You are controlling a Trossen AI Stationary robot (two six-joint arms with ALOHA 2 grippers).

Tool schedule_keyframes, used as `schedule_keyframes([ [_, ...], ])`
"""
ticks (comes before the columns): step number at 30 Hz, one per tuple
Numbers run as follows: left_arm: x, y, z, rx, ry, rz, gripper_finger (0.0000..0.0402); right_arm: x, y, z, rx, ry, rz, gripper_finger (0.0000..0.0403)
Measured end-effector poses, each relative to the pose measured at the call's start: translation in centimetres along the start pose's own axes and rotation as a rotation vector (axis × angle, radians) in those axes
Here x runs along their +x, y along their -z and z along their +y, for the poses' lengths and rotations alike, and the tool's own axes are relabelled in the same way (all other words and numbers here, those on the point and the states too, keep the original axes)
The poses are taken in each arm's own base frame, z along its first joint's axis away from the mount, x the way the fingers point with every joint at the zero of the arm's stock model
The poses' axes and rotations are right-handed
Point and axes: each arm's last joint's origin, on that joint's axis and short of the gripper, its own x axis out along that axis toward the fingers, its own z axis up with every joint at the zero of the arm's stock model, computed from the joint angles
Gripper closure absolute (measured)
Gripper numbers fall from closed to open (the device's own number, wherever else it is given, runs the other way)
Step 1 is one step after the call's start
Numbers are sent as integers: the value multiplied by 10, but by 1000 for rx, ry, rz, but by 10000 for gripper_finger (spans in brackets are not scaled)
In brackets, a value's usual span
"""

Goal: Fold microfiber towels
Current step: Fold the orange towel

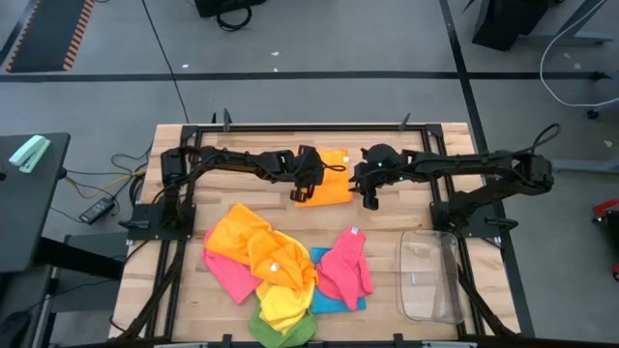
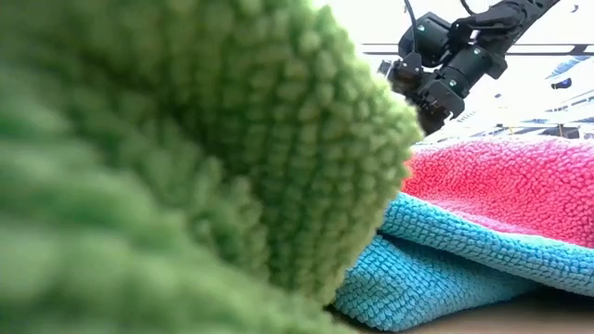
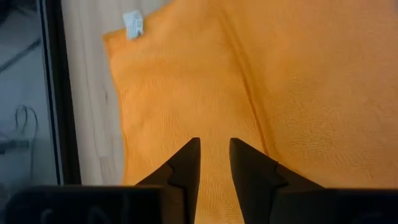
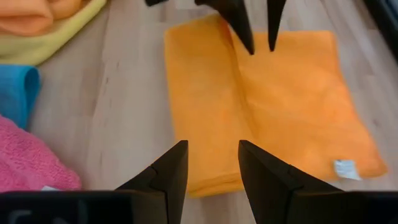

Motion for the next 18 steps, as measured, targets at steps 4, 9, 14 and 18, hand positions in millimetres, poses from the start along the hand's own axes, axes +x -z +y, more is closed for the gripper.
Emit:
schedule_keyframes([
  [4, -8, -1, 3, 38, 4, -8, 321, 6, 8, 8, 3, -12, -43, 254],
  [9, -22, -3, 9, 43, 3, -33, 332, 14, 16, 7, 10, 20, -148, 254],
  [14, -45, -5, 16, 29, 26, -81, 339, 30, 22, -2, 58, 83, -135, 254],
  [18, -52, -6, 17, -40, 150, -176, 342, 49, 27, -12, 98, 131, -98, 254],
])
